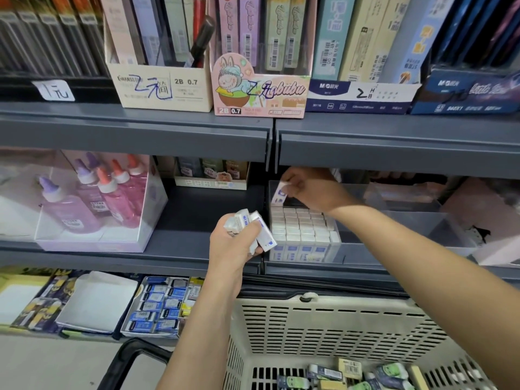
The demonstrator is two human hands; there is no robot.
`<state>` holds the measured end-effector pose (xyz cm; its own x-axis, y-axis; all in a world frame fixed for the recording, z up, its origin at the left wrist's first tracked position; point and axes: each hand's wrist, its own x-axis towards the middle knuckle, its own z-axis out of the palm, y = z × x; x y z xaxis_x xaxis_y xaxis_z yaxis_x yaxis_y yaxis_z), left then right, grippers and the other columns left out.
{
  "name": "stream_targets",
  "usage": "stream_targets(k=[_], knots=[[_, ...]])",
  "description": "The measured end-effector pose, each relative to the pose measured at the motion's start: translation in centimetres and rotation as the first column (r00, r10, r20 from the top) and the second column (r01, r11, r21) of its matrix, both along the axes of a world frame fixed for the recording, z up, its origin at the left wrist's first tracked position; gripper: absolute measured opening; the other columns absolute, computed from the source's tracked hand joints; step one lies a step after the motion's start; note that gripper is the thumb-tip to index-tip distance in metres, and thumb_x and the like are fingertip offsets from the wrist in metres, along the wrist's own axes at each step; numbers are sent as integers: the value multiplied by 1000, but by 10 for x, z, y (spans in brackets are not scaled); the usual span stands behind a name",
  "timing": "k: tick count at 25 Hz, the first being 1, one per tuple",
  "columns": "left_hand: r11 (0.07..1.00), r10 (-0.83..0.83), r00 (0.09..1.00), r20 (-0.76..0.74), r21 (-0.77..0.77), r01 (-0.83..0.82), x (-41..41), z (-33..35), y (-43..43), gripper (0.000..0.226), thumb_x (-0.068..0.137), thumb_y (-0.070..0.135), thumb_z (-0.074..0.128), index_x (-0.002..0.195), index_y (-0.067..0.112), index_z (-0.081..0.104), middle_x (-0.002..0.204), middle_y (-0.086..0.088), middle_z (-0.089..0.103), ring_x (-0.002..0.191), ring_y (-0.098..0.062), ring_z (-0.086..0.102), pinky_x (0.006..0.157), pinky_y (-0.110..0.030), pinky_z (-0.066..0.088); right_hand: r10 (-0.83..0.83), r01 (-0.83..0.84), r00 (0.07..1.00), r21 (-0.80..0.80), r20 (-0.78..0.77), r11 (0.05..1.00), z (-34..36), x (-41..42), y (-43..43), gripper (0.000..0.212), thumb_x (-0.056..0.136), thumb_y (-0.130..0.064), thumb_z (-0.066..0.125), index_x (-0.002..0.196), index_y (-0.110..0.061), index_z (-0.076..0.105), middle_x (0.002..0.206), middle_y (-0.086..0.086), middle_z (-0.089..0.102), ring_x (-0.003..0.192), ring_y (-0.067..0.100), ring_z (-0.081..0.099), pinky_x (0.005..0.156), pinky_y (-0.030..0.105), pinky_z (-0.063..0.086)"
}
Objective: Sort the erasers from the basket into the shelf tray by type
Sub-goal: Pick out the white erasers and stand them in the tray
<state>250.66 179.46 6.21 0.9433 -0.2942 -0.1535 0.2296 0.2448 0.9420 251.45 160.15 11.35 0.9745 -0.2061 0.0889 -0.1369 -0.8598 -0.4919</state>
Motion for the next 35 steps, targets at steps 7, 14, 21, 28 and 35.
stream_targets(k=[7,14,21,28,35], knots=[[999,-40,999,18,-8,40,-2,-1,-2,16,84,8,66,96,15,58,80,0,67,68,-10,68,56,-25,53,66,-69,992,-30,-109,997,-12,-1,14,22,96,-21,44,106,-19,63,109,-5,64,95,10,55,78,23,38],[999,-34,999,30,-9,34,-1,-3,-3,16,82,8,67,91,15,57,74,1,66,63,-11,65,52,-23,49,39,-40,999,335,11,941,7,-33,47,7,83,-34,65,75,-33,65,66,-17,66,63,-3,62,65,16,48],[998,-66,996,66,-10,66,-6,-1,-6,16,82,9,69,93,15,58,76,-3,66,63,-11,63,55,-27,51,-36,31,999,505,0,862,18,-44,48,12,84,-18,65,77,-28,63,70,-5,68,56,2,64,56,18,53],[983,-126,991,-54,-141,118,-10,6,-4,11,85,6,64,92,8,56,65,-3,62,53,-11,54,46,-25,45,180,-165,983,635,41,755,20,-53,31,26,88,-9,59,98,-32,63,77,-4,69,69,6,68,66,16,54],[998,-34,998,-48,-58,31,-6,6,0,17,82,21,70,90,14,57,68,1,65,58,-7,62,46,-21,46,93,-127,992,616,86,778,24,-38,6,12,77,-18,71,80,-26,62,79,-8,69,71,5,67,65,16,51]])
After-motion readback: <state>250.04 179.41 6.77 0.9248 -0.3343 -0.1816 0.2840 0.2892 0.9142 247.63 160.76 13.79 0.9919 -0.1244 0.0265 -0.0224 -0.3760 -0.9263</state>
